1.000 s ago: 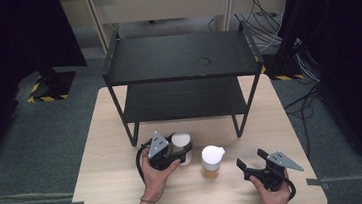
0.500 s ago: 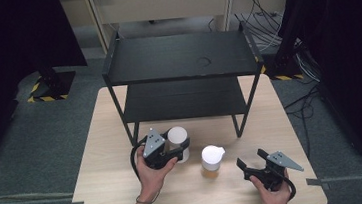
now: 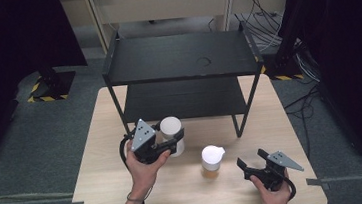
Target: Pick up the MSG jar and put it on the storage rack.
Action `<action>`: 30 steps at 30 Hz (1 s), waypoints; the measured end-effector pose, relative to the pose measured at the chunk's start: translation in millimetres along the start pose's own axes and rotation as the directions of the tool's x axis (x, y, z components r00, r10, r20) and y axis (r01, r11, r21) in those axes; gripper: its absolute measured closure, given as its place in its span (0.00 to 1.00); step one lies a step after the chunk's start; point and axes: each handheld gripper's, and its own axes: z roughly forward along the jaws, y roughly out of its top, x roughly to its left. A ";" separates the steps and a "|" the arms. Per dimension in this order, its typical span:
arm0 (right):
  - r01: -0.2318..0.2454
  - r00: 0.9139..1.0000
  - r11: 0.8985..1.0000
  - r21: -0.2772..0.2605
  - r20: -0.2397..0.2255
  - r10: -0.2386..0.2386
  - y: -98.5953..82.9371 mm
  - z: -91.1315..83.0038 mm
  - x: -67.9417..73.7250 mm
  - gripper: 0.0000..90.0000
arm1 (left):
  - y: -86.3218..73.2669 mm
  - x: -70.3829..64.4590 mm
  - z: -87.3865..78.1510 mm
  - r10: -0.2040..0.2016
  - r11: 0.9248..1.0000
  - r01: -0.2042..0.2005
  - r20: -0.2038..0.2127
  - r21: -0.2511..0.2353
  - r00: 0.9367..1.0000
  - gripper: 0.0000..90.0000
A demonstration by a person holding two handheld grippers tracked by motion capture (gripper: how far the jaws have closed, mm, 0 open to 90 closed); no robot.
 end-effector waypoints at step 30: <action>-0.008 1.000 1.000 -0.001 0.010 0.008 -0.1 -0.2 1.1 0.01 | 70.5 7.2 -22.7 0.032 0.997 -0.035 -0.045 -0.071 0.998 0.36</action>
